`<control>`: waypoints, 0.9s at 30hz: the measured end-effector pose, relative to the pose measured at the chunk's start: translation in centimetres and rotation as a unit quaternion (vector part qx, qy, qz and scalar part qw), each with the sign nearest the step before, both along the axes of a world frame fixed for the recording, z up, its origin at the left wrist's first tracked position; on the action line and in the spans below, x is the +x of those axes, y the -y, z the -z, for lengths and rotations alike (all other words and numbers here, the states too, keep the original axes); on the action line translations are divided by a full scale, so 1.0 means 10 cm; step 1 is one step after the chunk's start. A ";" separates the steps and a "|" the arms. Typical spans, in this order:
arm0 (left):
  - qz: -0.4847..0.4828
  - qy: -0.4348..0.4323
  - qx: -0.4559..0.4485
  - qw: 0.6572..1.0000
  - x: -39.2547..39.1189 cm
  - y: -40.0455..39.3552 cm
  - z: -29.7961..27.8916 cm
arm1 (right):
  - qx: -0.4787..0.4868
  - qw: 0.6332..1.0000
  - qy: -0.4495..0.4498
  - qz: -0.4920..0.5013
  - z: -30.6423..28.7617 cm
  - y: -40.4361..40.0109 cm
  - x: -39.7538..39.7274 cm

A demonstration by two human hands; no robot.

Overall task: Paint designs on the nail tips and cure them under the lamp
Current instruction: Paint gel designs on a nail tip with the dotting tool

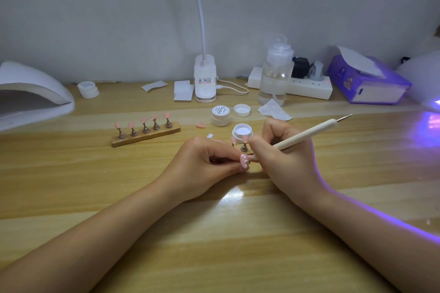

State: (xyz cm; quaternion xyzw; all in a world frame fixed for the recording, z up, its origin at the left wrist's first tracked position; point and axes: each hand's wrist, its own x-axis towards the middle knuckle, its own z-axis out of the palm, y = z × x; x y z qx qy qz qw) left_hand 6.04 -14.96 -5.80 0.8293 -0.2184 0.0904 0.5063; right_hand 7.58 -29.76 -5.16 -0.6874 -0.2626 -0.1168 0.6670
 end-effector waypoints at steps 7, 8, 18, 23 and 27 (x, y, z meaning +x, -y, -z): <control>0.000 -0.001 0.002 1.000 0.01 0.00 0.00 | 0.001 1.000 -0.009 0.006 0.00 0.00 0.01; 0.001 -0.001 0.002 1.000 0.01 0.00 0.00 | -0.001 1.000 -0.009 0.009 0.00 0.00 0.01; -0.001 0.002 0.003 1.000 0.02 -0.01 0.03 | -0.004 0.996 -0.050 0.071 0.00 0.00 0.04; 0.002 0.004 -0.002 1.000 0.02 -0.02 0.04 | 0.033 0.996 -0.047 0.062 0.03 0.00 0.05; 0.007 0.003 -0.025 1.000 0.01 0.00 0.03 | 0.044 0.995 0.013 0.083 0.05 0.04 0.06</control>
